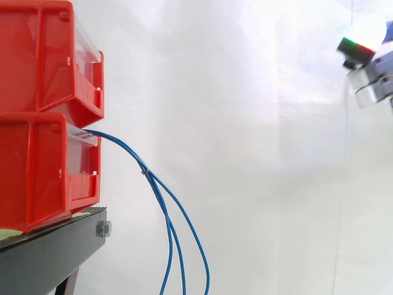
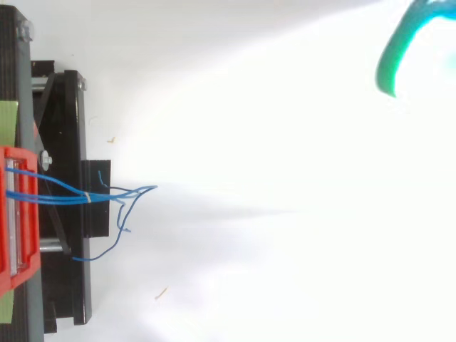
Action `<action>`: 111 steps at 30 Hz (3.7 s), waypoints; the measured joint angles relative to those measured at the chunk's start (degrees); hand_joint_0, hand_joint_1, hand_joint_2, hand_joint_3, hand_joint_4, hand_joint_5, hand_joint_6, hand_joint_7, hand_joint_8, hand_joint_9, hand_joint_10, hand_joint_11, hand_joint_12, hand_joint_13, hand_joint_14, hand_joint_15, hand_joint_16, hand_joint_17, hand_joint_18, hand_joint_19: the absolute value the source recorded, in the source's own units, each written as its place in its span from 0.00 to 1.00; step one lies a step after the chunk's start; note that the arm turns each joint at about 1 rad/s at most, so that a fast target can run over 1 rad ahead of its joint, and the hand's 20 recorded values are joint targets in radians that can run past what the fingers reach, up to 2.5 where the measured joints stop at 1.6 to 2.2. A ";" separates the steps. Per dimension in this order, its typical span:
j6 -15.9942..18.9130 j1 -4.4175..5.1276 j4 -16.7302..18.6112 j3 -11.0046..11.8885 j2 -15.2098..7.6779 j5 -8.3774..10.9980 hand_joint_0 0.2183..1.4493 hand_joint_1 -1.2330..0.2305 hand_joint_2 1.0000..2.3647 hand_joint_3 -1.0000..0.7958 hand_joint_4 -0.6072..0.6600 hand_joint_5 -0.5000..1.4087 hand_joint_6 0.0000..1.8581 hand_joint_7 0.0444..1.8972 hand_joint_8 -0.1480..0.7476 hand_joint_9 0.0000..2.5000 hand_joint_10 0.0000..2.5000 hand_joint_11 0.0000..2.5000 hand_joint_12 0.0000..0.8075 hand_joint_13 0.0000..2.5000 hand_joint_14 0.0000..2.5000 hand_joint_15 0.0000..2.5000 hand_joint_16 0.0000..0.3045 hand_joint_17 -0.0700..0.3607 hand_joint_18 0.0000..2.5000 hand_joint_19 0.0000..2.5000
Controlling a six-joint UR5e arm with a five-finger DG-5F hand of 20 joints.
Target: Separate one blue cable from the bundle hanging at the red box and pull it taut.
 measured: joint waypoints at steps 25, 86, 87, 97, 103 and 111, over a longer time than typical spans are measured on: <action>-2.60 2.98 20.08 0.32 -14.42 6.21 0.29 0.45 0.00 0.30 0.69 0.16 0.27 0.44 0.46 0.20 0.01 0.14 0.42 0.16 0.00 0.12 0.16 0.41 0.18 0.18; -3.49 3.28 24.29 21.12 -37.31 2.35 0.29 0.45 0.00 0.29 0.70 0.16 0.27 0.44 0.48 0.24 0.00 0.15 0.44 0.20 0.00 0.13 0.15 0.41 0.21 0.19; -3.41 3.30 24.33 21.14 -37.31 1.96 0.29 0.45 0.00 0.29 0.70 0.16 0.27 0.44 0.48 0.24 0.00 0.15 0.44 0.20 0.00 0.13 0.15 0.41 0.21 0.19; 0.17 3.41 24.61 21.20 -37.34 -2.67 0.31 0.46 0.00 0.32 0.70 0.16 0.27 0.44 0.48 0.24 0.00 0.15 0.43 0.20 0.00 0.12 0.15 0.41 0.21 0.19; 0.48 3.67 25.69 21.24 -37.35 -2.88 0.30 0.46 0.00 0.32 0.70 0.16 0.27 0.44 0.48 0.24 0.00 0.15 0.43 0.20 0.00 0.13 0.15 0.41 0.21 0.19; 0.50 3.73 26.26 21.47 -37.35 -2.81 0.31 0.46 0.01 0.33 0.70 0.17 0.27 0.48 0.48 0.25 0.01 0.15 0.43 0.21 0.00 0.13 0.15 0.40 0.21 0.19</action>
